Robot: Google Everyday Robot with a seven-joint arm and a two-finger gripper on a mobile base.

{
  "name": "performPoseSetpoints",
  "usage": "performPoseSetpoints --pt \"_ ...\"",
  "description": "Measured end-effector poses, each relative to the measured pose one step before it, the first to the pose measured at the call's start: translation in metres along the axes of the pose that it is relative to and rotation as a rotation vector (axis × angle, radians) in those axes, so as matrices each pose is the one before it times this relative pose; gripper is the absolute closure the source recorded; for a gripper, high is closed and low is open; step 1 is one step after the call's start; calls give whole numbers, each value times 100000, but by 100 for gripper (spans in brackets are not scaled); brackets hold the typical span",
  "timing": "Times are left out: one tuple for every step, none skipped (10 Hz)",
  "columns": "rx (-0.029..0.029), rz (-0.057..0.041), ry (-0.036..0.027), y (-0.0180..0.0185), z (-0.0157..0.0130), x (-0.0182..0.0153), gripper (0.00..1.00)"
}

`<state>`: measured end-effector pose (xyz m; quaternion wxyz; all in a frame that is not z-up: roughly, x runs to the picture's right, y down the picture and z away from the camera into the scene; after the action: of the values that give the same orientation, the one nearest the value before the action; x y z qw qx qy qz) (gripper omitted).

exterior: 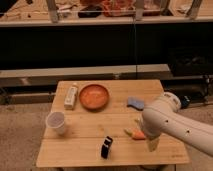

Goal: Knock the eraser over

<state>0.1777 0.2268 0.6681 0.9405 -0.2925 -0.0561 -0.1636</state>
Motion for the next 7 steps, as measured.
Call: performPoseSetpoints --pt "-143 -1108 -634 73 318 -500 20" --pt "-40 -879 -350 193 246 -286 20" --pt "-183 -841 -320 281 298 -271 20" --pt "-85 -608 -247 181 221 -137 20" --pt "35 -741 -417 -13 214 -208 20" --pt "-146 -959 -786 -2 373 -382 20" --pt "-78 -1446 -1209 -113 521 -680 20"
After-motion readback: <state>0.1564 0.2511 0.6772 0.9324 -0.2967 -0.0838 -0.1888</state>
